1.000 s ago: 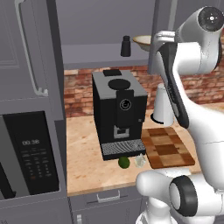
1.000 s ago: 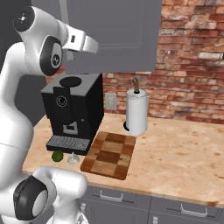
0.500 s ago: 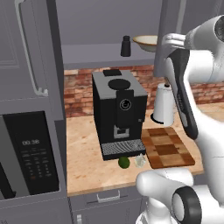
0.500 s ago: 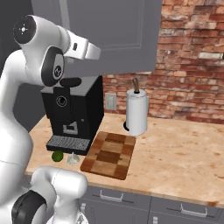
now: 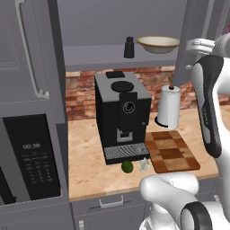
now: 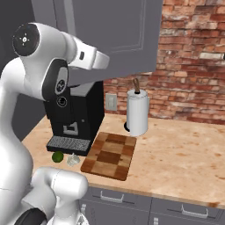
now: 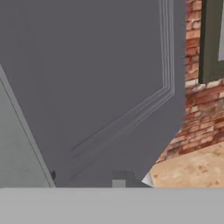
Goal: Open the cabinet. Place the bowl and condiment on the counter. Then place the lime and garlic on the cutting board.
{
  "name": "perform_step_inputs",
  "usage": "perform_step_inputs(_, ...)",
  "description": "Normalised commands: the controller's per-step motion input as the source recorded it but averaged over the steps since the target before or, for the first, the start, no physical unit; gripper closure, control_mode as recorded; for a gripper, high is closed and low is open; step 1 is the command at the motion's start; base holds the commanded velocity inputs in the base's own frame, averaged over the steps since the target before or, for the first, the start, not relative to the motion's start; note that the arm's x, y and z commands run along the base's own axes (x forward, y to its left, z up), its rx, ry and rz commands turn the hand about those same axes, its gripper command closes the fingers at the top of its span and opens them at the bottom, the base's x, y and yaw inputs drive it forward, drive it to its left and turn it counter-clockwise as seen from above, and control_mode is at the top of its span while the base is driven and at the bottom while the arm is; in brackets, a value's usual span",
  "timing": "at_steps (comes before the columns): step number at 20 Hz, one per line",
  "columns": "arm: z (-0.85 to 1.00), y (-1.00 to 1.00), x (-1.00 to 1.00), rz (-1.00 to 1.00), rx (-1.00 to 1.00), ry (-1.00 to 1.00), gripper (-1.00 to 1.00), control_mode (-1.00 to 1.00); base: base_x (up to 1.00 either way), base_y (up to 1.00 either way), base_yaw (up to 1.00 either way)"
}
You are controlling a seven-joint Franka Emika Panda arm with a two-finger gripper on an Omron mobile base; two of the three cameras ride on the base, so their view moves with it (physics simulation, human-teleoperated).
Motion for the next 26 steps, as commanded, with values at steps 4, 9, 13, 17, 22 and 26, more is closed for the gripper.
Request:
perform_step_inputs(4, 0.00, -1.00, -0.36, 0.00, 0.04, 0.00, 1.00, -1.00, 0.00, 0.00, 0.00)
perform_step_inputs(9, 0.00, -0.99, -0.21, 0.00, 0.01, -0.05, 1.00, -1.00, 0.00, 0.00, 0.00)
perform_step_inputs(13, -0.04, -0.75, -0.02, 0.00, 0.00, -0.06, 1.00, -1.00, 0.00, 0.00, 0.00)
perform_step_inputs(17, -0.13, -0.17, 0.01, 0.00, 0.00, -0.05, 1.00, -1.00, 0.00, 0.00, 0.00)
perform_step_inputs(22, -0.11, 0.25, 0.10, -0.02, 0.00, -0.05, 1.00, -1.00, 0.00, 0.00, 0.00)
perform_step_inputs(26, 0.01, 0.26, -0.06, -0.07, 0.00, -0.01, -1.00, -1.00, 0.00, 0.00, 0.00)
